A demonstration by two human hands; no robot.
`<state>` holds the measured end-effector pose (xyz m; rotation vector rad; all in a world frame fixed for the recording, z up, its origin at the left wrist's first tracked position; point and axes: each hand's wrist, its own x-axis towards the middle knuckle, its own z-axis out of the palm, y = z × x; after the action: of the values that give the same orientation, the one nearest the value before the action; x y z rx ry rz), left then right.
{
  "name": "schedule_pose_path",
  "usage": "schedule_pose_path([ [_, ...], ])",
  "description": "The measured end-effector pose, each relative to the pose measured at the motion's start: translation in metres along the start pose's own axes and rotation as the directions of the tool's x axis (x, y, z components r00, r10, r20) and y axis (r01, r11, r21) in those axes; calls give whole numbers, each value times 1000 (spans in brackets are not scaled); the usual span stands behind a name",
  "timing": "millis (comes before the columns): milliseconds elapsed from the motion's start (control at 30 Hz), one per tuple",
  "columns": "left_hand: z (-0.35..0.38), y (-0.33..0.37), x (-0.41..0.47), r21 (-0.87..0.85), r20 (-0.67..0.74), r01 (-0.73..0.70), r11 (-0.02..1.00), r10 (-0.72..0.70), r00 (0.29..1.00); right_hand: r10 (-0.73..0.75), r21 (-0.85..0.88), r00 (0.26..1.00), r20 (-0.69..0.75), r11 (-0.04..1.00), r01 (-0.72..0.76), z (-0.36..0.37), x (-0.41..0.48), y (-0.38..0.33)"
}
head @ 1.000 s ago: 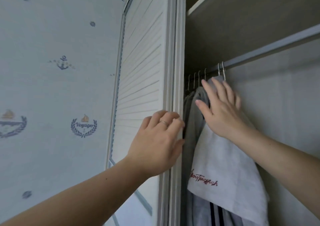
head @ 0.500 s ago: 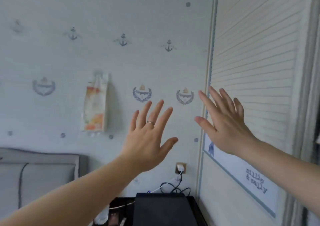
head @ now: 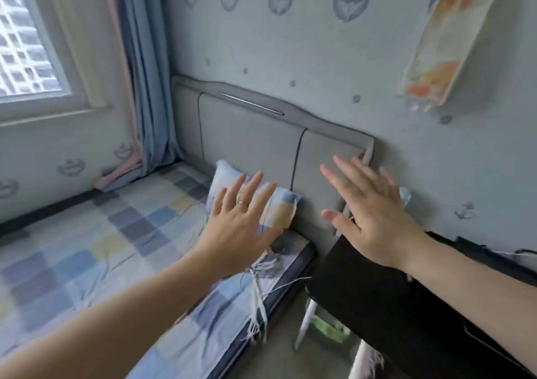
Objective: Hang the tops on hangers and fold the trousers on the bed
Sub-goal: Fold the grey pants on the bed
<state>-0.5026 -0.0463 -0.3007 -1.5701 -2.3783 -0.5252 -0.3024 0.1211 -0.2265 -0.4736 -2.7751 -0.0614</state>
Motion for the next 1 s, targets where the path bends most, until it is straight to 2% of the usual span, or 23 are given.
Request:
schedule_pose_path([
  [100,32,-58,-38,-3,89,163,987,-162,983,-43,123,997,63,992,35,68,32,-20],
  [267,98,-128,-77,14,286,374,927,-362,887,-47,235,962,269,972,-18,195,83,-27],
  [367,138,-161,-75,48,391,429,902,-412,823,-15,270,900,436,956,-115,272,112,-22],
  [467,177,-183,-67,53,510,521,852,-472,719,20,255,814,580,945,-205,336,132,-13],
  [667,261,-216,-53,37,704,619,785,-460,541,95,163,629,771,927,-339,453,160,10],
  [767,315,-228,-54,6,772,643,766,-412,484,161,83,529,834,909,-407,508,162,21],
  [933,442,-261,-47,-66,828,643,763,-318,461,217,32,471,855,885,-465,619,165,32],
  [1000,498,-273,-40,-91,828,627,774,-291,479,236,37,471,850,865,-500,664,169,37],
])
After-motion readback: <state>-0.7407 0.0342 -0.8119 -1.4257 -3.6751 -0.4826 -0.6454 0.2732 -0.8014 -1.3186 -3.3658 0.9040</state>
